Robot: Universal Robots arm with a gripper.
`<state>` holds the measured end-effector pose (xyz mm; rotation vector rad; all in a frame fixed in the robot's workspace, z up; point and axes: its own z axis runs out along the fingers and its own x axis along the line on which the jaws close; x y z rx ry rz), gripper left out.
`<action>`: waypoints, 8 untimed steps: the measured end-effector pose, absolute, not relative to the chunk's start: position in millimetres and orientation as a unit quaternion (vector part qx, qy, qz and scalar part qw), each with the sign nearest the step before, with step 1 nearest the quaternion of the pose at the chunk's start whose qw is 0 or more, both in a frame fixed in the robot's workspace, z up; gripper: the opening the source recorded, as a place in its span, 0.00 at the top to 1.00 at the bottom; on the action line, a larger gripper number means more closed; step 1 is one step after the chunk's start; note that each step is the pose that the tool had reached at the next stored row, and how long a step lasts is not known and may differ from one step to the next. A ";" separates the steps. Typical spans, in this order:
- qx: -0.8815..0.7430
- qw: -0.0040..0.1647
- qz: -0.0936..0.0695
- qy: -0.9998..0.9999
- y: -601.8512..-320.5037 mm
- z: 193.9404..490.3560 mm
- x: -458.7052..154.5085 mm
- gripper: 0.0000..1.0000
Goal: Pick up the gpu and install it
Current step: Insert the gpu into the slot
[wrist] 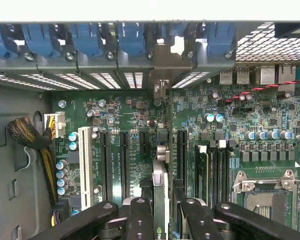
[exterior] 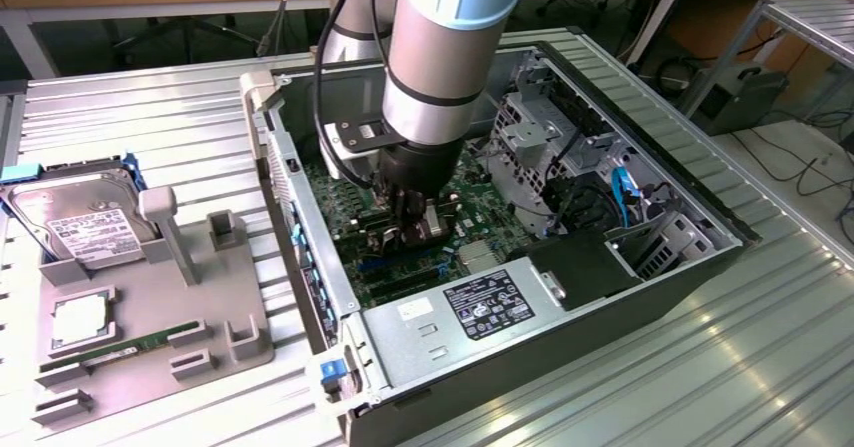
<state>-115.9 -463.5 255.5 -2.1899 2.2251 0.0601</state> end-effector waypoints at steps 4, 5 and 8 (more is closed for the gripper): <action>-0.701 0.010 0.019 0.713 -463.5 255.5 -115.9 0.74; -0.701 0.010 0.019 0.713 -463.5 255.5 -115.9 0.74; -0.701 0.010 0.019 0.713 -463.5 255.5 -115.9 0.74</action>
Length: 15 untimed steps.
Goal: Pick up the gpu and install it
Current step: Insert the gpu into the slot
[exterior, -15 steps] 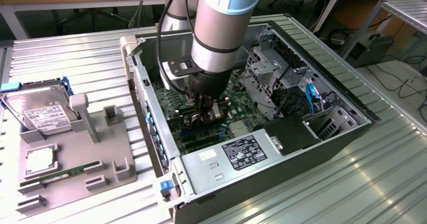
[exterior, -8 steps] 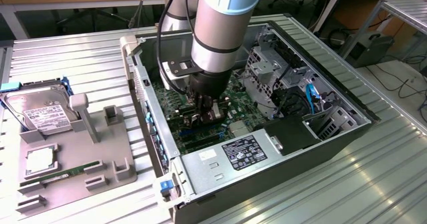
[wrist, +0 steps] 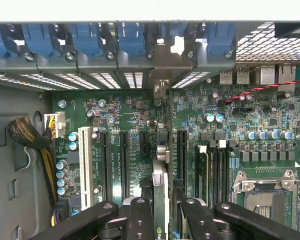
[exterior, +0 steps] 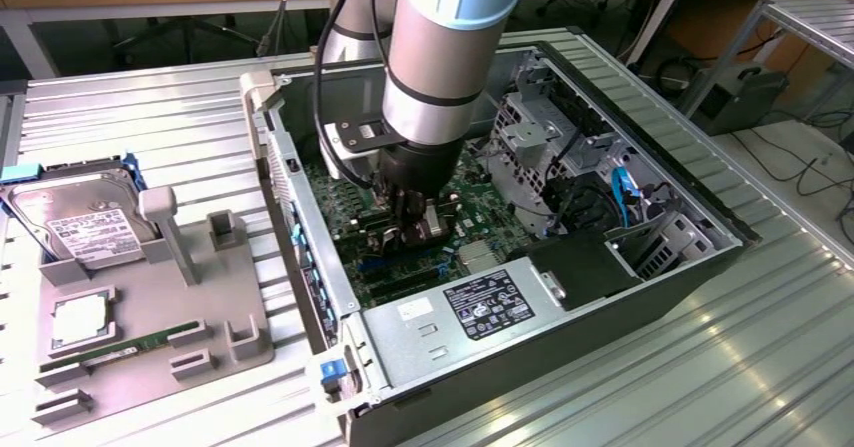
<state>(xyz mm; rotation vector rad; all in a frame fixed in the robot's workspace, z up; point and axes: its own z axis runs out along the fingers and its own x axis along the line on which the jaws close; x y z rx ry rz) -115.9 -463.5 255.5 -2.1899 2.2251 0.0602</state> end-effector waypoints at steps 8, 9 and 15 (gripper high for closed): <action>-0.701 0.010 0.019 0.713 -463.5 255.5 -115.9 0.74; -0.701 0.010 0.019 0.713 -463.4 255.1 -115.8 0.73; -0.701 0.009 0.019 0.713 -463.5 255.5 -115.9 0.66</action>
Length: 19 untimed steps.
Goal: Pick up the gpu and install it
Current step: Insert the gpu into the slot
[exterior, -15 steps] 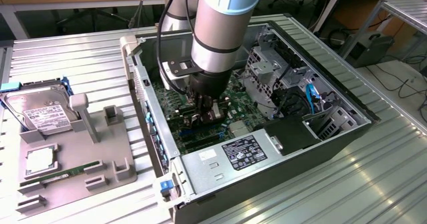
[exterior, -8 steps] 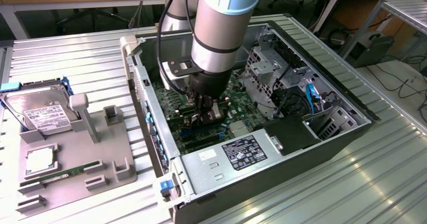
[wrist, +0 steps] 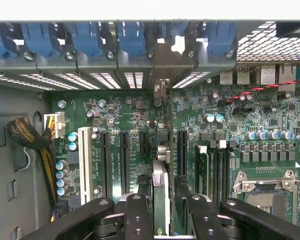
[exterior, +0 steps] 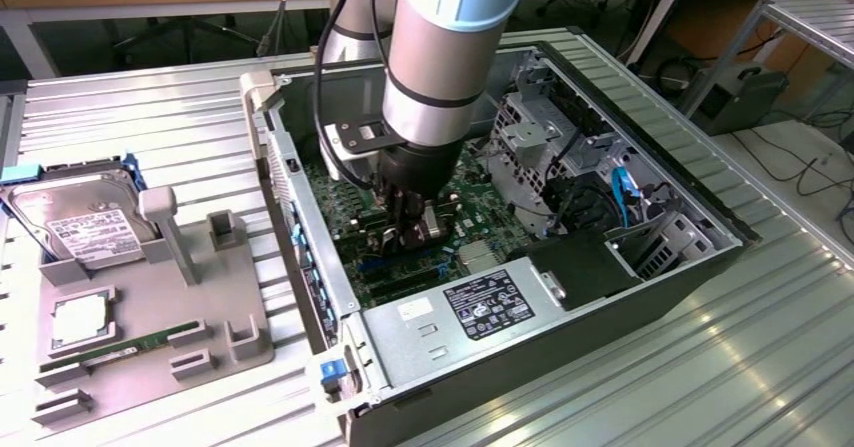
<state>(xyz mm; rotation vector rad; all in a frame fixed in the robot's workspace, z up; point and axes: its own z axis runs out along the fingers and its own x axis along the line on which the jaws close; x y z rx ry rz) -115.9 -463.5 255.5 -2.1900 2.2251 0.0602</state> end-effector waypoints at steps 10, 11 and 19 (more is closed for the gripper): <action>-0.701 0.009 0.019 0.713 -463.5 276.1 -115.9 0.66; -0.701 0.009 0.019 0.713 -463.5 279.5 -115.9 0.66; -0.701 0.008 0.018 0.713 -463.5 291.4 -115.9 0.66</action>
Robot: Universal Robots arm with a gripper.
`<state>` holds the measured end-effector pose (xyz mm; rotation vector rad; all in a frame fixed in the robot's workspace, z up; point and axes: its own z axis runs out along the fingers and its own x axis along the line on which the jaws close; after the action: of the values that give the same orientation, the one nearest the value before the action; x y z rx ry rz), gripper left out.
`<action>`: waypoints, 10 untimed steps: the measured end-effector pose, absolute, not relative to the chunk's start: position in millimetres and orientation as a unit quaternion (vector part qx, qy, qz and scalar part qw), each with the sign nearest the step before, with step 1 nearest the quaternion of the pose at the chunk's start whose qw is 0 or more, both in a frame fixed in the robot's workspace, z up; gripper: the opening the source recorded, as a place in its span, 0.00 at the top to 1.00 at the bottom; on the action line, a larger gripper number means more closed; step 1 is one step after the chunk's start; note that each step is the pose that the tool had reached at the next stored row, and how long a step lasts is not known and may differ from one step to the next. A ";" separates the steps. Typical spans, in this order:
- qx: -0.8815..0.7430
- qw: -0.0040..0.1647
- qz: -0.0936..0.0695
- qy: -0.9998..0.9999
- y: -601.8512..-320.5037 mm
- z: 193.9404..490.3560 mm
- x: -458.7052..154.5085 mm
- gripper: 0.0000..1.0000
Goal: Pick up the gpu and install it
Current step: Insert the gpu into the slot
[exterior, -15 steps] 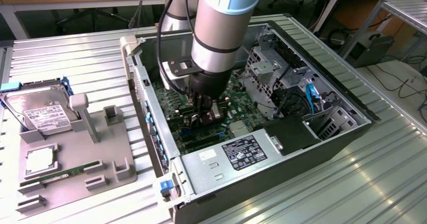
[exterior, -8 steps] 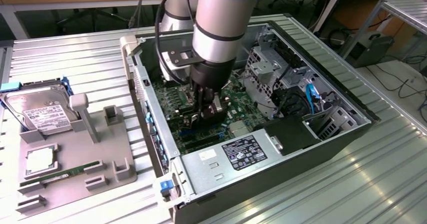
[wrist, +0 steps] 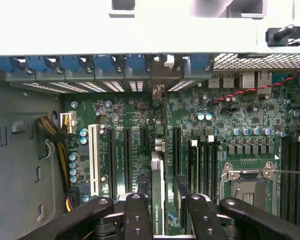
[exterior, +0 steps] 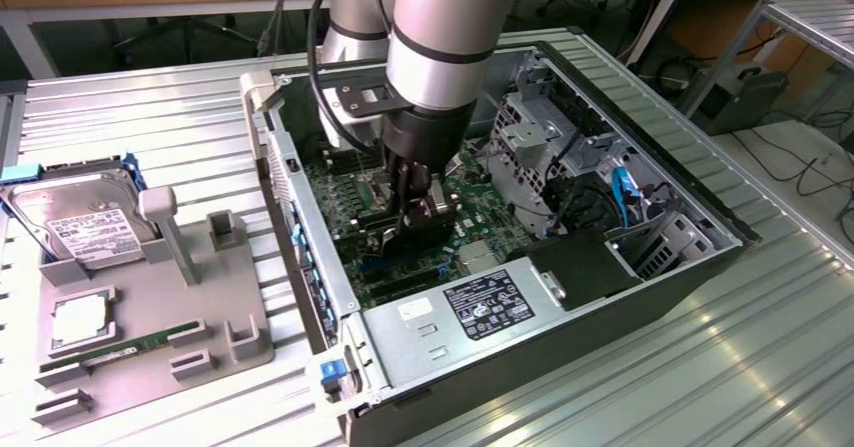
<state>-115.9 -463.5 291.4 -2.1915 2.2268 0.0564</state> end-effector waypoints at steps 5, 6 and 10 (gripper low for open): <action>-0.701 0.008 0.018 0.713 -463.5 291.5 -115.9 0.67; -0.701 0.008 0.018 0.713 -463.5 291.5 -115.9 0.74; -0.701 0.008 0.018 0.713 -463.5 291.5 -115.9 0.89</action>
<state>-115.9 -463.5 291.5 -2.1917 2.2269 0.0564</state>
